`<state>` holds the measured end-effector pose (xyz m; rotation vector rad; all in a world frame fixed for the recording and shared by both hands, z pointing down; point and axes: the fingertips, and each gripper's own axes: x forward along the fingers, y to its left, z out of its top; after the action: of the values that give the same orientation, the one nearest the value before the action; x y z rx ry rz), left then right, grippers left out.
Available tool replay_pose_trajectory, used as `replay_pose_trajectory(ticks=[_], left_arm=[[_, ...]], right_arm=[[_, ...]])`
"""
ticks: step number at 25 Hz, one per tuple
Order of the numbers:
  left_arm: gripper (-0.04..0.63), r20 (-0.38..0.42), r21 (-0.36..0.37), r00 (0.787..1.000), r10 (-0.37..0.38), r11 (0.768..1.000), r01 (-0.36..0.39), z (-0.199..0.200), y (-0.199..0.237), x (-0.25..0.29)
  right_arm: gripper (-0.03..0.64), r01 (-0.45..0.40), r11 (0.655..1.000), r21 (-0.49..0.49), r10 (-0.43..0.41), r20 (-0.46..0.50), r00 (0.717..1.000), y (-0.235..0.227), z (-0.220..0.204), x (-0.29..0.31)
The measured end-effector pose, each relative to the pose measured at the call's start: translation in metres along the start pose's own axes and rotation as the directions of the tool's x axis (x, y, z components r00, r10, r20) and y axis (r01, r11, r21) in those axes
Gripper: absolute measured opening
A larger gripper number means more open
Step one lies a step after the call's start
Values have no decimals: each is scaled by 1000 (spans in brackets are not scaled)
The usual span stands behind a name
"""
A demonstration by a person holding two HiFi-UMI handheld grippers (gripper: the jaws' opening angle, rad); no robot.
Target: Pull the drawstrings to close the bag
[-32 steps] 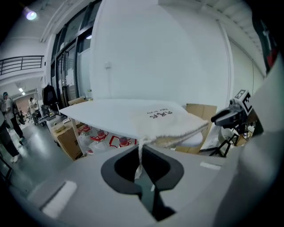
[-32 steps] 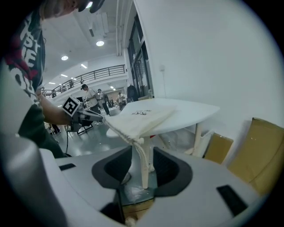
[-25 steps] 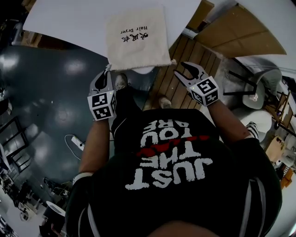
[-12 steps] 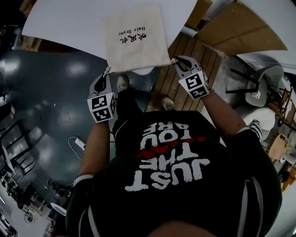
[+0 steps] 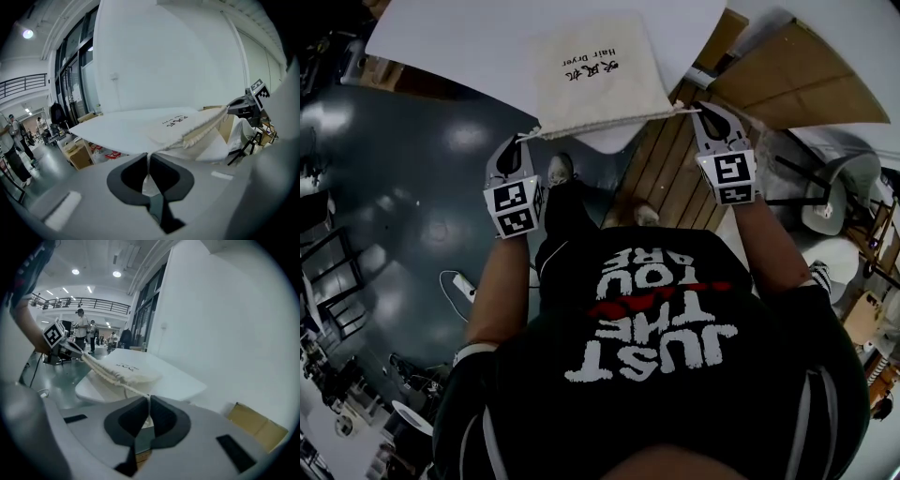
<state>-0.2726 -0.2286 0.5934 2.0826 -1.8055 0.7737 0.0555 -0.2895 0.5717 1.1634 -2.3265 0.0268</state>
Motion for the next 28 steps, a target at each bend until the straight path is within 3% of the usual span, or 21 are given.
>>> replay_pose_trajectory(ticks=[4,8,10,13,16,18,21,23,28], left_arm=[[18,73,62,997,16,998,-20,35,7,-8],[18,143,165,990,11,986,-35,86,15,-19],[19,197,255,980,10,965,-61,120,21,-26],[18,277,398,960,-32,913,-84,169,25,-44],[18,337,482,938,-81,870,-99,209,27,-67],[18,374,482,922,-97,870,-104,234,33,-84],[18,464,376,881,-94,921,-100,275,48,-112],[18,529,283,848,-44,951,-128,302,59,-130],[18,607,199,790,88,945,-258,352,75,-164]], right_arm=[[14,74,997,3,-74,56,996,-29,40,-11],[14,155,986,-54,-146,142,979,-62,96,-26],[14,196,975,-103,-173,193,966,-79,130,-32],[14,243,954,-176,-197,243,950,-101,173,-43],[14,261,938,-227,-196,272,942,-116,209,-57],[14,257,934,-248,-181,293,939,-121,234,-67],[14,253,933,-255,-159,338,928,-125,274,-85],[14,259,929,-265,-147,377,914,-125,298,-97],[14,270,923,-274,-134,429,893,-128,347,-125]])
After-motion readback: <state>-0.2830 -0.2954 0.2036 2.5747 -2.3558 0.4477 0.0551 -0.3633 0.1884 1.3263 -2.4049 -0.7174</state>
